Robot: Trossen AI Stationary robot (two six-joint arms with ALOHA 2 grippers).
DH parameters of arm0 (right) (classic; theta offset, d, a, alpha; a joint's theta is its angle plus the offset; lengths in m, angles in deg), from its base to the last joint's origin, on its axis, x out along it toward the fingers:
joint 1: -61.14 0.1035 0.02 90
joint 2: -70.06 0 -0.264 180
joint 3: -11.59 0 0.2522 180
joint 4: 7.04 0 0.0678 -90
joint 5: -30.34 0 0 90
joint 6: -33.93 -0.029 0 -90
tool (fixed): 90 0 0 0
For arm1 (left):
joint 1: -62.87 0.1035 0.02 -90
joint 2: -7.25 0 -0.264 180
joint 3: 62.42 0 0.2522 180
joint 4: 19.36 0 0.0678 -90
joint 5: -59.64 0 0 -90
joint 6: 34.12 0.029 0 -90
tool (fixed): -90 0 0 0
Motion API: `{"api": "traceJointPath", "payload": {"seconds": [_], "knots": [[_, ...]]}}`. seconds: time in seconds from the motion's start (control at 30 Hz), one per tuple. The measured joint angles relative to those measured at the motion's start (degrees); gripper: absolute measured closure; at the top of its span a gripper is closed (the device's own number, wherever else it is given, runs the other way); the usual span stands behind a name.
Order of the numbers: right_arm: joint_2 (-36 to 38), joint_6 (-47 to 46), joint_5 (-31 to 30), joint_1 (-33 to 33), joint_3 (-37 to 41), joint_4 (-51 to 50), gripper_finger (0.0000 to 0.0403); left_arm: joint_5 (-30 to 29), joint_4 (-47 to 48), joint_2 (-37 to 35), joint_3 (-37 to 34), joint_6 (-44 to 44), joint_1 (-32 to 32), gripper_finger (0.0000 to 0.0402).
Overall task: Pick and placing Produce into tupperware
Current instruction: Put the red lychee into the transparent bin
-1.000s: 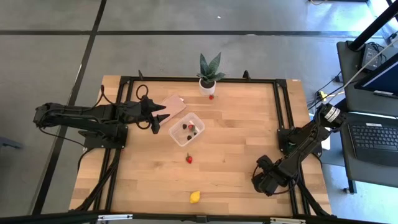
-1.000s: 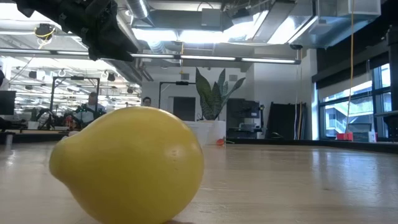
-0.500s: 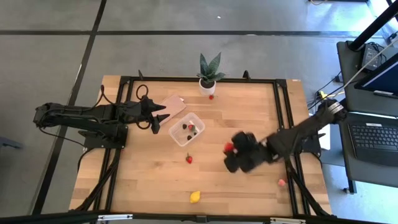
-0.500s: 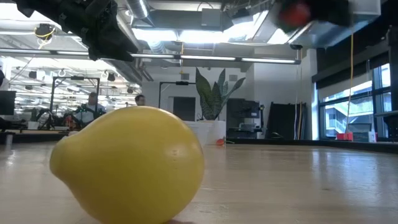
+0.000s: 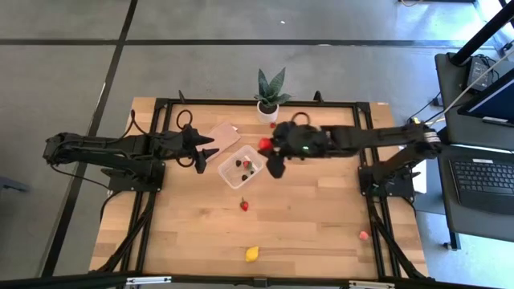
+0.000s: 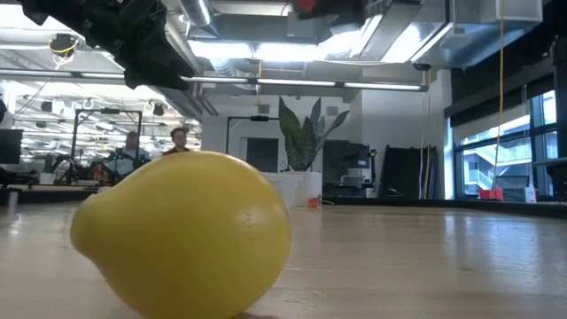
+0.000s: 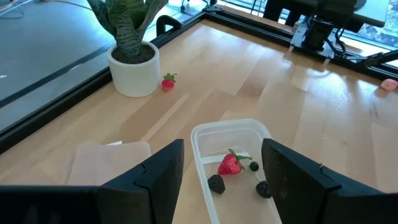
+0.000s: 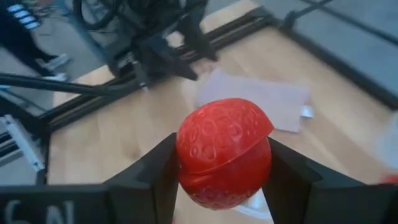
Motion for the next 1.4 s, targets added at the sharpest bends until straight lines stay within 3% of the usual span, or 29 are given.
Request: {"api": "traceJointPath", "payload": {"seconds": [0.23,0.6,0.8,1.4], "knots": [[-12.30,1.10,11.15,-4.06,0.04,7.56,0.0216,0.04,0.01,0.00,0.00,0.00,0.00,0.0195],[-24.87,1.07,13.77,-7.37,0.13,7.58,0.0221,0.26,0.83,-0.07,0.00,0.00,0.00,0.0195],[-27.28,-0.19,14.76,-7.92,0.13,7.46,0.0197,0.26,0.83,-0.07,0.00,0.00,0.00,0.0195],[-27.38,-0.39,14.65,-7.85,0.13,7.60,0.0186,0.26,0.81,-0.07,0.00,-0.02,0.00,0.0195]]}}
